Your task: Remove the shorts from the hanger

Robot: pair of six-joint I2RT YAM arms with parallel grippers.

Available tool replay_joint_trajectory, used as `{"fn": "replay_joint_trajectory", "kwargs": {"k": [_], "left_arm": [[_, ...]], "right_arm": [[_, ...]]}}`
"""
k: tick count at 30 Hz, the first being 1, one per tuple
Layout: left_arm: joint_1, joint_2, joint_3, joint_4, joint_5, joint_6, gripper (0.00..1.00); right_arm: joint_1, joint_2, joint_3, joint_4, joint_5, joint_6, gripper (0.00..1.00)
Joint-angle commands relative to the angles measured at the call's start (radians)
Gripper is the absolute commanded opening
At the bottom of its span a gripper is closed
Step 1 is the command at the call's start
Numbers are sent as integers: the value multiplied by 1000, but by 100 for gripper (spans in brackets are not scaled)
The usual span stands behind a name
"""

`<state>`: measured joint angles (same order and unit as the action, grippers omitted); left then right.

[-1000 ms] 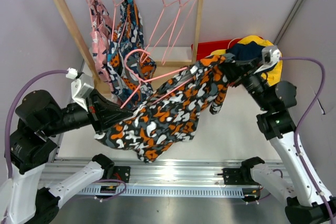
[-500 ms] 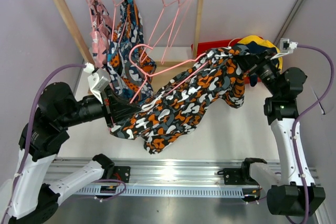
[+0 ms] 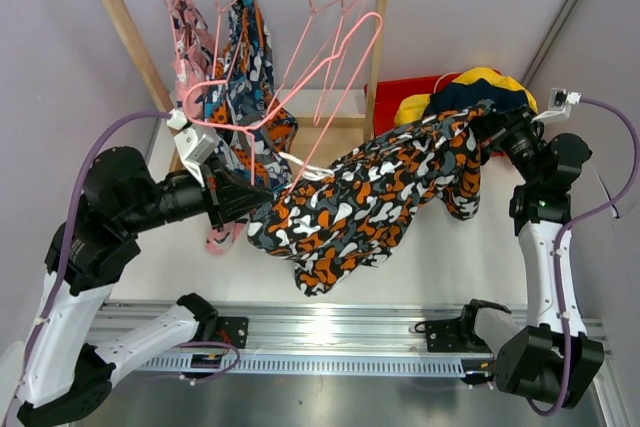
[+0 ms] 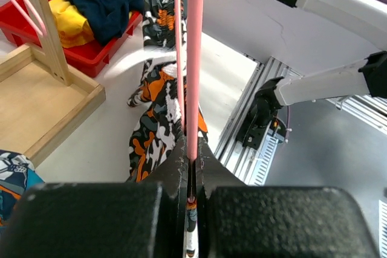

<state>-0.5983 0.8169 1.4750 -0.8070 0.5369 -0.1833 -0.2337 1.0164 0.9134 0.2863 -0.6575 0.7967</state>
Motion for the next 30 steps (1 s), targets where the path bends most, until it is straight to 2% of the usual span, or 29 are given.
{"fn": "replay_joint_trajectory", "kwargs": {"k": [1, 5, 8, 9, 10, 12, 13, 15, 18, 23, 30], "left_arm": [[-5, -16, 62, -38, 0, -18, 0], [-5, 16, 73, 18, -111, -31, 0], [-5, 36, 67, 84, -269, -47, 0], [-5, 42, 74, 97, -320, -45, 0], [-5, 51, 82, 103, -368, -41, 0], [-5, 80, 122, 106, -523, -19, 0], [-5, 85, 131, 106, -578, -12, 0], [-5, 90, 162, 111, -668, 13, 0], [-5, 85, 215, 120, -707, 38, 0], [-5, 123, 275, 29, -761, 61, 0], [-5, 47, 91, -3, -804, 44, 0]], "right_arm": [[-62, -4, -13, 21, 236, -30, 0], [-40, -64, -54, 62, 153, -25, 0], [107, -133, -128, 123, 64, -68, 0], [170, -188, -143, 113, 58, -156, 0], [310, -214, -152, 84, 71, -212, 0], [474, -286, -165, -16, 136, -340, 0], [506, -304, -168, -60, 142, -364, 0], [542, -346, -168, -90, 121, -384, 0], [565, -389, -163, -148, 84, -389, 0], [567, -450, -168, -240, 67, -407, 0], [567, -556, -196, -338, 160, -433, 0]]}}
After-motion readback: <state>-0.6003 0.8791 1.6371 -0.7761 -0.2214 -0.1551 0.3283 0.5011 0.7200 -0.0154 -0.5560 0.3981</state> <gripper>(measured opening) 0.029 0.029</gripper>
